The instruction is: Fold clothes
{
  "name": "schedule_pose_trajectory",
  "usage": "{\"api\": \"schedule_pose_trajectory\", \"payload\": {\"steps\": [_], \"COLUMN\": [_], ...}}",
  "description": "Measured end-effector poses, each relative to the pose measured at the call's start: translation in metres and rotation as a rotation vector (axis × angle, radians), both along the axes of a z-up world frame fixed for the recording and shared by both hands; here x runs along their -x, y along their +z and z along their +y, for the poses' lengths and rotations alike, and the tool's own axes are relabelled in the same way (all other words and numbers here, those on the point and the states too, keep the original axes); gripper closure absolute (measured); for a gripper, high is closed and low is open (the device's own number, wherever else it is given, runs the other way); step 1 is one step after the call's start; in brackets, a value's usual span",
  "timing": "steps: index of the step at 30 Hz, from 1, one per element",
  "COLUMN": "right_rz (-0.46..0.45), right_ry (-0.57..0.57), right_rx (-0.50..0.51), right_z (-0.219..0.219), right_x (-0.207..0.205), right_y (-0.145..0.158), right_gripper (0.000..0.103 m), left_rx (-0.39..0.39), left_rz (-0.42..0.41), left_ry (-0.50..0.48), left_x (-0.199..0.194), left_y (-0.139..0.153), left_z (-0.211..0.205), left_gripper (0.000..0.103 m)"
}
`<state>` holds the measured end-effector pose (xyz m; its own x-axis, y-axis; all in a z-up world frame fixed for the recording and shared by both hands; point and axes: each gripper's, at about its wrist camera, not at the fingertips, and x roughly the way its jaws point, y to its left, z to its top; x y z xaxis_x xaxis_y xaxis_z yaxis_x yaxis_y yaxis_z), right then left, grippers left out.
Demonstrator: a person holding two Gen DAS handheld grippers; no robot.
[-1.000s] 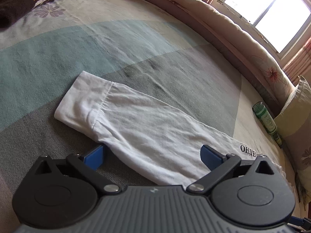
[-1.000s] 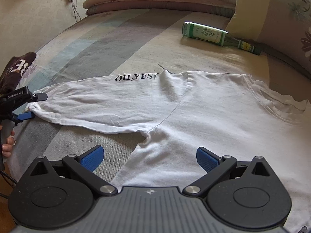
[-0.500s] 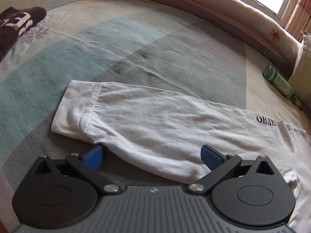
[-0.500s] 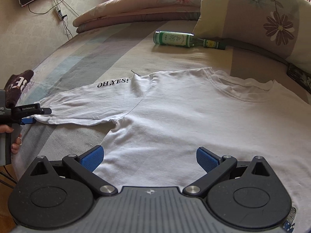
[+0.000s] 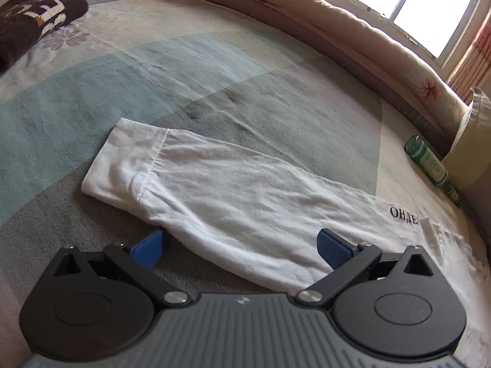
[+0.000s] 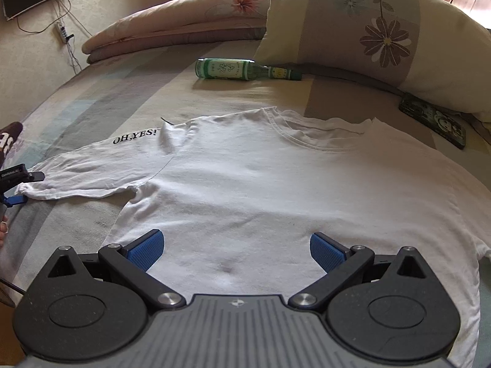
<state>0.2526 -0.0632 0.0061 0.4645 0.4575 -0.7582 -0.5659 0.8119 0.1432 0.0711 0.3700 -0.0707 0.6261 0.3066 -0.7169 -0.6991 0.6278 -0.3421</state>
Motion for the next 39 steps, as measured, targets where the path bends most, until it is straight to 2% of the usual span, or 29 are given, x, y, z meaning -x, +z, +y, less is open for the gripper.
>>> {"api": "schedule_pose_trajectory", "payload": {"steps": [3,7,12,16,20,23,26,32,36,39], "right_rz": [-0.032,-0.03,0.0,0.002,0.029,0.03,0.013,0.0,0.021,0.079], "right_ry": [-0.043,-0.07,0.006,0.066,0.079,0.113,0.158,0.198,0.194,0.184], "right_rx": [0.013,-0.04,-0.1,-0.099,-0.106,-0.116,-0.109,-0.08,-0.072,-0.069], "right_z": [0.032,0.089,0.153,0.177,0.181,0.177,0.166,0.133,0.113,0.103], "right_x": [0.009,0.024,0.044,0.058,0.058,0.056,0.052,0.037,0.029,0.025], "right_y": [0.004,0.013,0.017,0.016,0.008,0.006,0.007,-0.001,-0.012,-0.021], "right_gripper": [0.0,0.0,0.0,0.0,0.0,0.0,0.0,0.0,0.0,0.0], "left_rx": [0.053,0.099,0.15,0.175,0.217,0.192,0.162,0.11,0.094,0.082], "left_rz": [-0.089,-0.197,-0.259,-0.253,-0.262,-0.303,-0.305,-0.237,-0.264,-0.267], "left_ry": [0.019,0.07,0.048,-0.02,-0.006,0.029,0.05,0.132,0.168,0.165], "left_x": [0.0,-0.002,-0.002,0.001,0.005,0.013,0.017,0.016,0.016,0.01], "left_y": [0.001,-0.003,-0.006,-0.005,0.003,0.018,0.024,0.002,-0.005,-0.005], "left_z": [0.018,0.038,0.036,0.031,0.032,0.026,0.012,-0.001,0.008,0.014], "left_gripper": [0.001,0.001,0.001,0.001,0.001,0.001,0.001,0.001,0.001,0.001]}}
